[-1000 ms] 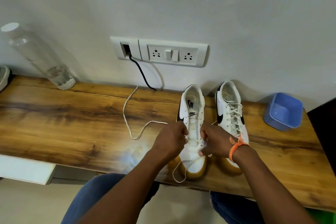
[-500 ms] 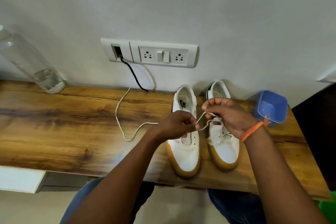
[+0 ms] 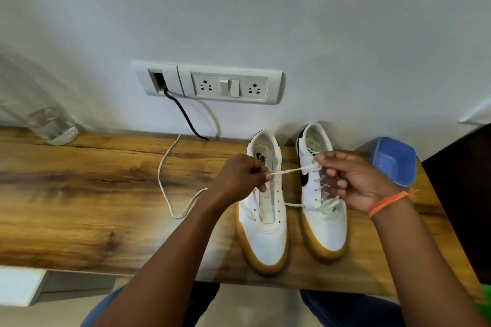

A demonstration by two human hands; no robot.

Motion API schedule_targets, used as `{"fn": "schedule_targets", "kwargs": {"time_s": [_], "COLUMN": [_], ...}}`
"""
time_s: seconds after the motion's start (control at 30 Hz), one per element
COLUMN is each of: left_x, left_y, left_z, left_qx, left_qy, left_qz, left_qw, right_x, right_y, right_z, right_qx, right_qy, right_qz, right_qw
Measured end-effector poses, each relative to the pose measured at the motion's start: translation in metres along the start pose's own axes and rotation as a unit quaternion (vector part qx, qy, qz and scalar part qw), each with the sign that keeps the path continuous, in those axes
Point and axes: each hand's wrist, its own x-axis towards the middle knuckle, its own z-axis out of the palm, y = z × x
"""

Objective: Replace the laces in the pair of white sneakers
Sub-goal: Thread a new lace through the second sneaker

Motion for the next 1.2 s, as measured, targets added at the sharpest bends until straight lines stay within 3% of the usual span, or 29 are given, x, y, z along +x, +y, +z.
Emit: {"fn": "schedule_targets", "kwargs": {"time_s": [0.1, 0.2, 0.37, 0.5, 0.6, 0.77, 0.83, 0.93, 1.2], "left_x": [0.001, 0.002, -0.004, -0.002, -0.001, -0.012, -0.015, -0.011, -0.001], "left_y": [0.0, -0.003, -0.008, -0.004, 0.006, 0.031, 0.034, 0.031, 0.013], "left_z": [0.003, 0.003, 0.003, 0.009, 0.022, 0.038, 0.035, 0.017, -0.034], "left_qx": [0.053, 0.081, 0.199, 0.205, 0.136, -0.064, -0.079, -0.136, -0.283], "left_qy": [-0.009, 0.05, 0.195, 0.214, 0.184, 0.097, 0.113, 0.158, 0.313], "left_qz": [-0.015, -0.058, -0.083, 0.022, 0.143, 0.157, 0.166, 0.097, -0.017], "left_qw": [0.998, 0.994, 0.957, 0.955, 0.963, 0.981, 0.976, 0.973, 0.906], "right_x": [0.002, 0.0, -0.005, -0.009, -0.01, -0.015, -0.017, -0.018, -0.019], "right_y": [-0.006, -0.009, -0.009, -0.005, -0.001, 0.004, 0.004, 0.003, -0.001], "right_z": [-0.01, -0.014, -0.011, 0.005, 0.018, 0.033, 0.037, 0.035, 0.026], "right_qx": [0.166, 0.244, 0.27, 0.215, 0.165, 0.137, 0.124, 0.127, 0.053], "right_qy": [0.048, 0.075, 0.008, -0.061, -0.099, -0.142, -0.153, -0.168, -0.119], "right_qz": [-0.01, -0.026, -0.07, -0.058, -0.042, -0.042, -0.032, -0.013, -0.01], "right_qw": [0.985, 0.967, 0.96, 0.973, 0.98, 0.98, 0.98, 0.977, 0.991]}}
